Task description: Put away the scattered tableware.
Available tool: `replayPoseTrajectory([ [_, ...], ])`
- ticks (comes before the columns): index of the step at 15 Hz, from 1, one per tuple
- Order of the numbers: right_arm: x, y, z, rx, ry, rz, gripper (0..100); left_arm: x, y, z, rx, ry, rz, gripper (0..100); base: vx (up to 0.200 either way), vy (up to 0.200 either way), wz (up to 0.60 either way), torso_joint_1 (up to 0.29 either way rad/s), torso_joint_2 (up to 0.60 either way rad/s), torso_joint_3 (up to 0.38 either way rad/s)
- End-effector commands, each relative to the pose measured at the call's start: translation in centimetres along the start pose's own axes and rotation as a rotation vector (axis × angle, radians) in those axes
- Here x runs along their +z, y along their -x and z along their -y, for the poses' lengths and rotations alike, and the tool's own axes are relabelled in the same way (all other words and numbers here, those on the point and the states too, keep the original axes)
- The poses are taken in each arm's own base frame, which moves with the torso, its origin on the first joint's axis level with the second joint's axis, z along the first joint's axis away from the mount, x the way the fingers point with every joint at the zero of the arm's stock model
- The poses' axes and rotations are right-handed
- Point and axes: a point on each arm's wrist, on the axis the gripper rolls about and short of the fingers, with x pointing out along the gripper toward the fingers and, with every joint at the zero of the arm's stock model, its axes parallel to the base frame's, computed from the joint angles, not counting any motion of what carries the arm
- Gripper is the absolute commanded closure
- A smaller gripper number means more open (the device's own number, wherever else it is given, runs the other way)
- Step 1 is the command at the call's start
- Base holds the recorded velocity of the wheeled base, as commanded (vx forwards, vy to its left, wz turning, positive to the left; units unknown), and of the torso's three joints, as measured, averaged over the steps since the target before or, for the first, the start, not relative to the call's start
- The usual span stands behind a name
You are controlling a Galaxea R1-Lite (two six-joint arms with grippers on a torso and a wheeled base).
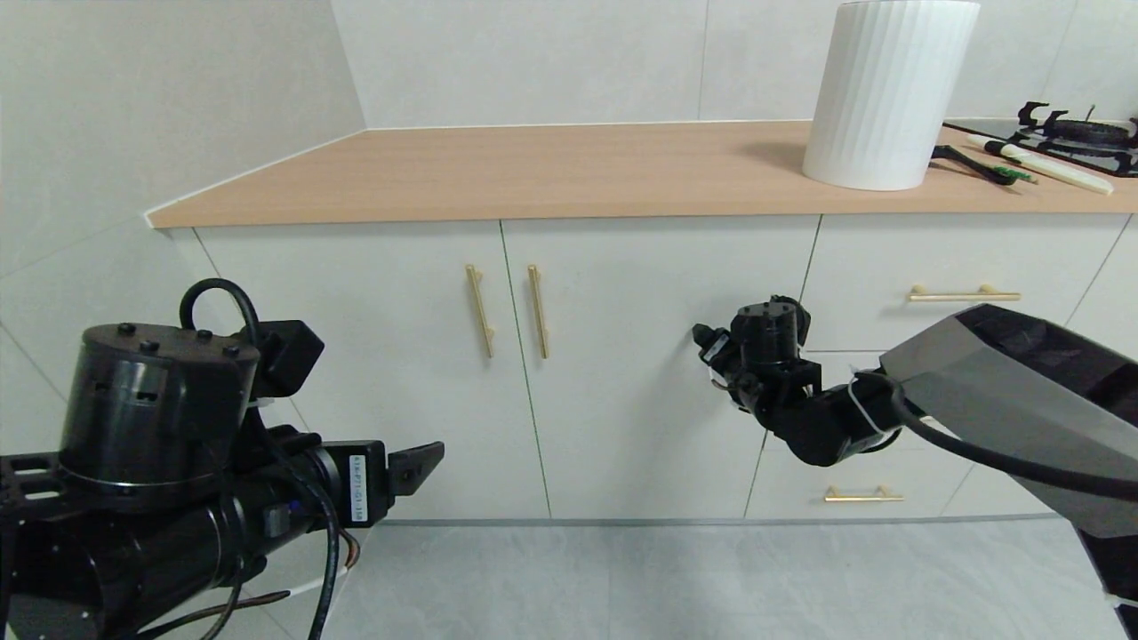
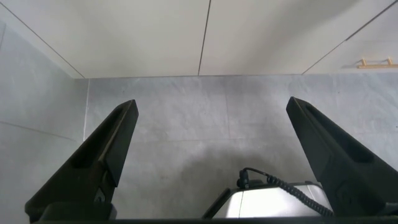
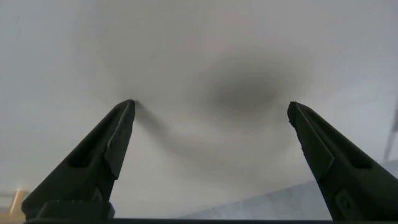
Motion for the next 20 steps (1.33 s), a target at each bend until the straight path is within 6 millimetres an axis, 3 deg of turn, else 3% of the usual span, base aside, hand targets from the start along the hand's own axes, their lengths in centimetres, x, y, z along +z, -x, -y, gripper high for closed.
replayPoseTrajectory([
  [1, 2.1, 3.8, -2.2, 0.072, 0.013, -0.02, 0, 0.2, 0.3, -0.1, -0.004, 0.009, 0.014, 0, 0.0, 0.0, 0.0, 0.0, 0.0, 0.0],
  [3, 3.9, 8.0, -3.4, 0.12, 0.11, -0.025, 0, 0.8, 1.3, -0.3, -0.022, 0.036, 0.065, 0, 0.0, 0.0, 0.0, 0.0, 0.0, 0.0],
  [5, 7.8, 14.8, -3.3, 0.183, 0.248, 0.045, 0, 1.7, 3.6, -1.6, -0.023, 0.075, 0.154, 0, 0.0, 0.0, 0.0, 0.0, 0.0, 0.0],
  [6, 8.8, 16.6, -3.1, 0.204, 0.273, 0.078, 0, 1.9, 4.3, -1.9, -0.021, 0.088, 0.177, 0, 0.0, 0.0, 0.0, 0.0, 0.0, 0.0],
  [7, 10.5, 20.8, -1.7, 0.23, 0.351, 0.147, 0, 2.1, 5.7, -2.7, -0.019, 0.114, 0.224, 0, 0.0, 0.0, 0.0, 0.0, 0.0, 0.0],
  [10, 13.3, 30.6, 3.1, 0.27, 0.474, 0.309, 0, 0.3, 8.3, -4.6, -0.002, 0.142, 0.277, 0, 0.0, 0.0, 0.0, 0.0, 0.0, 0.0],
  [12, 14.3, 35.9, 6.5, 0.248, 0.514, 0.386, 0, -1.6, 10.4, -6.2, 0.024, 0.171, 0.34, 0, 0.0, 0.0, 0.0, 0.0, 0.0, 0.0],
  [13, 14.4, 38.2, 8.5, 0.201, 0.529, 0.4, 0, -3.1, 11.8, -7.0, 0.023, 0.157, 0.376, 0, 0.0, 0.0, 0.0, 0.0, 0.0, 0.0],
  [14, 14.4, 38.4, 8.6, 0.196, 0.529, 0.4, 0, -3.2, 11.9, -7.1, 0.022, 0.156, 0.377, 0, 0.0, 0.0, 0.0, 0.0, 0.0, 0.0],
  [15, 13.8, 42.1, 11.7, 0.107, 0.549, 0.399, 0, -6.4, 14.6, -8.9, 0.08, 0.102, 0.426, 0, 0.0, 0.0, 0.0, 0.0, 0.0, 0.0],
  [16, 13.3, 44.0, 12.8, 0.084, 0.555, 0.409, 0, -7.7, 15.9, -9.6, 0.112, 0.084, 0.454, 0, 0.0, 0.0, 0.0, 0.0, 0.0, 0.0],
  [17, 13.2, 44.3, 13.1, 0.077, 0.556, 0.412, 0, -8.0, 16.2, -9.7, 0.119, 0.082, 0.463, 0, 0.0, 0.0, 0.0, 0.0, 0.0, 0.0],
  [18, 12.1, 46.8, 14.6, -0.013, 0.595, 0.446, 0, -9.6, 17.9, -10.4, 0.142, 0.064, 0.524, 0, 0.0, 0.0, 0.0, 0.0, 0.0, 0.0],
  [20, 11.0, 48.5, 15.6, -0.071, 0.636, 0.492, 0, -10.5, 18.4, -10.6, 0.178, 0.077, 0.547, 0, 0.0, 0.0, 0.0, 0.0, 0.0, 0.0],
])
